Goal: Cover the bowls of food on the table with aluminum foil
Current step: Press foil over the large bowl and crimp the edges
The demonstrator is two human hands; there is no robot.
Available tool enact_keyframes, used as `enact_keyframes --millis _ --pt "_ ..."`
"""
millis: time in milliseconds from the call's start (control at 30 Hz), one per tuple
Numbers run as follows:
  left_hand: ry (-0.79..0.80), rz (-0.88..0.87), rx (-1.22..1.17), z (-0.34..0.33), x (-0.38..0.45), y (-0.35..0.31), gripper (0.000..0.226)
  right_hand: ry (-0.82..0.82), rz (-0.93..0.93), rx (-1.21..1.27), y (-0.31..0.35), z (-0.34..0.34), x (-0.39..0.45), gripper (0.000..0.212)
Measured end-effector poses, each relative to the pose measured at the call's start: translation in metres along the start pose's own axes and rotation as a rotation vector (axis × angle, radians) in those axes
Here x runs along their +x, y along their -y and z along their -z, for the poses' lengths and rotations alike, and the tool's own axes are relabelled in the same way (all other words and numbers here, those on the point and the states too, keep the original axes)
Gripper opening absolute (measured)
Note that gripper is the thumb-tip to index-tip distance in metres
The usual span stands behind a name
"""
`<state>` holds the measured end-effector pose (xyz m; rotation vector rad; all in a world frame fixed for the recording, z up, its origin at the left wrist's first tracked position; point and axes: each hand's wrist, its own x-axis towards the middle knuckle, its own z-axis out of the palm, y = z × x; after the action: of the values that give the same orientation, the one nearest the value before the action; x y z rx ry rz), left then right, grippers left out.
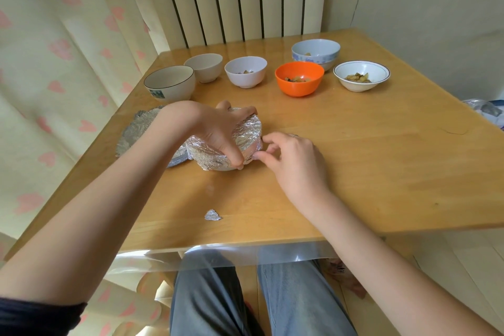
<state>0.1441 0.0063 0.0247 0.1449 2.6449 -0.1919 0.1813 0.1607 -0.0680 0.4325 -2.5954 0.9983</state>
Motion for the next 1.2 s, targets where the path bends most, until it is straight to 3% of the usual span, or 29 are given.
enact_keyframes --millis 333,567,733,933,1067,1200 --pt "0.023 0.013 0.012 0.001 -0.001 -0.002 0.123 0.19 0.078 0.294 -0.023 0.011 0.038 0.026" --pt "-0.003 -0.008 -0.012 0.0 0.0 0.001 0.121 0.446 0.122 0.248 -0.019 0.021 0.078 0.034" --pt "0.013 0.055 0.006 0.002 -0.001 -0.004 0.122 0.407 0.061 0.207 -0.033 0.017 0.079 0.044" --pt "0.069 0.227 -0.051 0.008 -0.007 -0.02 0.133 0.245 0.005 0.059 -0.035 0.027 0.037 0.023" --pt "0.062 0.15 -0.094 0.018 -0.016 -0.009 0.134 0.266 0.023 0.056 -0.019 0.029 0.01 0.026" --pt "0.113 -0.063 0.017 0.015 -0.016 0.008 0.143 0.254 0.032 0.037 -0.004 0.02 0.004 0.036"
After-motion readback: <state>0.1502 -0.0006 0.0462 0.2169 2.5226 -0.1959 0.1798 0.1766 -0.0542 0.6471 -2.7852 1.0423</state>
